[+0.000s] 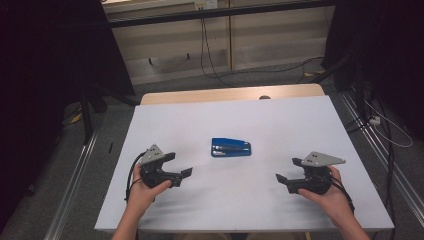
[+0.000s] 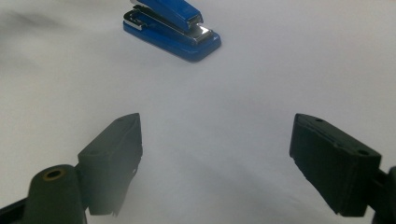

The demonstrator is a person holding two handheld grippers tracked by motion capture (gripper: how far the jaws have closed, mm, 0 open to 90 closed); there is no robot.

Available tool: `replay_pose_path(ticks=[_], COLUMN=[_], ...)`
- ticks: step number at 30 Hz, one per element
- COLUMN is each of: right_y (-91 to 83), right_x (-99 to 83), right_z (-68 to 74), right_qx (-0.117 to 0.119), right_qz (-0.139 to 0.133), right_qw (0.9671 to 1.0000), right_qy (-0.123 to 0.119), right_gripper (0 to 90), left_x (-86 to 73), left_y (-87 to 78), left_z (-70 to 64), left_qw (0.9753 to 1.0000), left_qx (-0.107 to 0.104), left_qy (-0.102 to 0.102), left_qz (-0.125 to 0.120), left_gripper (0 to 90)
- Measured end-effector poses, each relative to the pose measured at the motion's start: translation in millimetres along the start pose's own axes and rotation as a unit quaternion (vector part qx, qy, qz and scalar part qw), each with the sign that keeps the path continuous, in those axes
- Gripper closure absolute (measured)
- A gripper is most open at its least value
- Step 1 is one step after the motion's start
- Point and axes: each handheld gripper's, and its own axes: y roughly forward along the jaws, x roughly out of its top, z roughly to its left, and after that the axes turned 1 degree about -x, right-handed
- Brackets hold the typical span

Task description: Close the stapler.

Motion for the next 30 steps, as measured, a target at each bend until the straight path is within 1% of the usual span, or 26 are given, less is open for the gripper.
replay_pose_path(ticks=[1,5,6,8,10,13,16,20,23,26,30], right_y=[-0.4,-2.9,-3.6,-5.1,-6.4,-7.9,-9.2,-10.4,-11.0,-11.5,-11.4], right_x=[-0.4,-2.1,-2.9,-4.2,-5.8,-7.8,-8.9,-8.7,-8.7,-9.5,-10.2], right_z=[-0.2,-0.4,-0.7,-1.2,-2.1,-3.3,-4.7,-5.1,-4.6,-3.9,-3.3], right_qx=[0.000,0.002,0.002,0.002,0.000,-0.002,-0.004,-0.004,-0.003,-0.004,-0.004], right_qz=[-0.001,0.000,0.000,0.000,0.000,0.002,0.001,-0.001,-0.002,0.000,0.000], right_qw=[1.0000,1.0000,1.0000,1.0000,1.0000,1.0000,1.0000,1.0000,1.0000,1.0000,1.0000], right_qy=[-0.001,0.000,0.000,0.002,0.002,0.002,0.003,0.003,0.001,-0.001,-0.003], right_gripper=[17.4,17.5,17.4,17.5,17.4,17.4,17.4,17.3,17.3,17.3,17.3], left_x=[-0.4,-4.2,-5.0,-7.1,-8.4,-9.9,-11.3,-14.3,-18.3,-22.0,-24.6], left_y=[-1.6,-7.8,-9.3,-11.0,-12.5,-14.2,-16.4,-20.0,-24.5,-29.3,-33.2], left_z=[0.8,3.3,4.3,5.4,6.0,6.0,7.2,8.4,9.4,10.6,13.1], left_qw=[1.0000,1.0000,1.0000,0.9999,0.9999,0.9999,0.9999,0.9998,0.9998,0.9997,0.9996], left_qx=[0.003,0.001,0.003,0.007,0.011,0.010,0.015,0.017,0.018,0.024,0.024], left_qy=[0.003,-0.005,-0.004,-0.008,-0.006,-0.007,-0.006,-0.010,-0.009,-0.006,-0.012], left_qz=[0.002,-0.006,-0.004,-0.003,0.002,-0.001,0.001,0.000,0.001,0.006,0.001], left_gripper=[9.7,9.7,9.7,9.8,9.8,10.0,9.9,9.9,9.9,9.9,9.9])
